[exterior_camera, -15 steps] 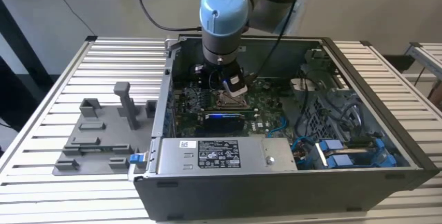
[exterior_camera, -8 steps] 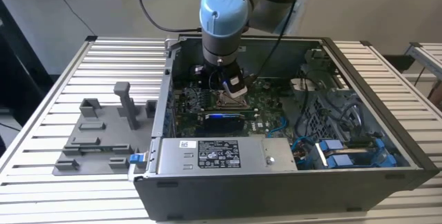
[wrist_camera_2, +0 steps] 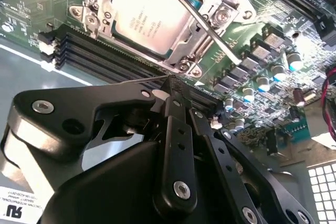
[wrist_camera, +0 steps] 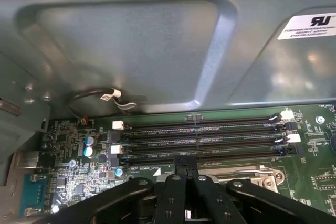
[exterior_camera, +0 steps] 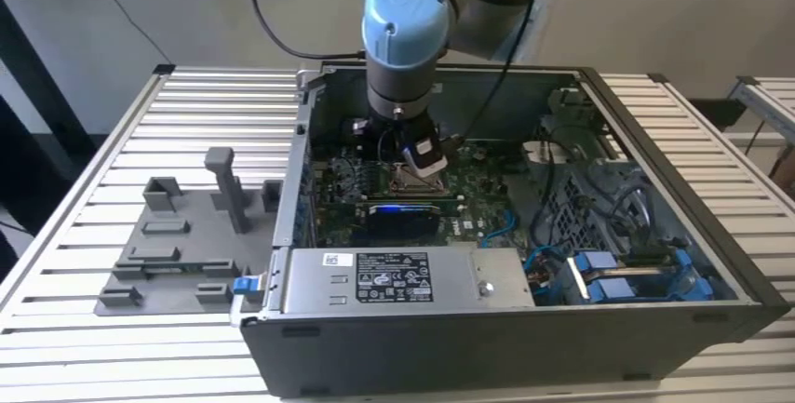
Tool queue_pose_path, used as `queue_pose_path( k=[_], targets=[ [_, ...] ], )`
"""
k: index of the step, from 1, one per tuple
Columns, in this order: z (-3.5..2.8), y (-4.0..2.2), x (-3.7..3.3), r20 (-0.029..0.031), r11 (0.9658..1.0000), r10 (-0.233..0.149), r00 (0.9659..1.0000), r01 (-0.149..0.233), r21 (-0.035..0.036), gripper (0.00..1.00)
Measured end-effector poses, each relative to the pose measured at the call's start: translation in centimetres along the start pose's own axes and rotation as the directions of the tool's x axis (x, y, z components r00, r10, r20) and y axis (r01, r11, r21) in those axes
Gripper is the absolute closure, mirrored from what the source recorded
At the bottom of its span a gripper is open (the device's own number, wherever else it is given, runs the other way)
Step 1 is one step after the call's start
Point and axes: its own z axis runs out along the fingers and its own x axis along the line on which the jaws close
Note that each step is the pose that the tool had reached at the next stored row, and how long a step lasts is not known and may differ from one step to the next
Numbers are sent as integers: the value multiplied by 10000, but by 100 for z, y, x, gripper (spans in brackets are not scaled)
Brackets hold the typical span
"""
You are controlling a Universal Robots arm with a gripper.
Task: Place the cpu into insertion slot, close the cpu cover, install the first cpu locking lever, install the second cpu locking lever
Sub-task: 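Install the first cpu locking lever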
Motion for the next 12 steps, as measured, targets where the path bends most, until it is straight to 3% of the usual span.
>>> queue_pose_path(
  k=[12],
  targets=[
    [23,-3,-82,0,10000,0,10000,0,1,89]
  ],
)
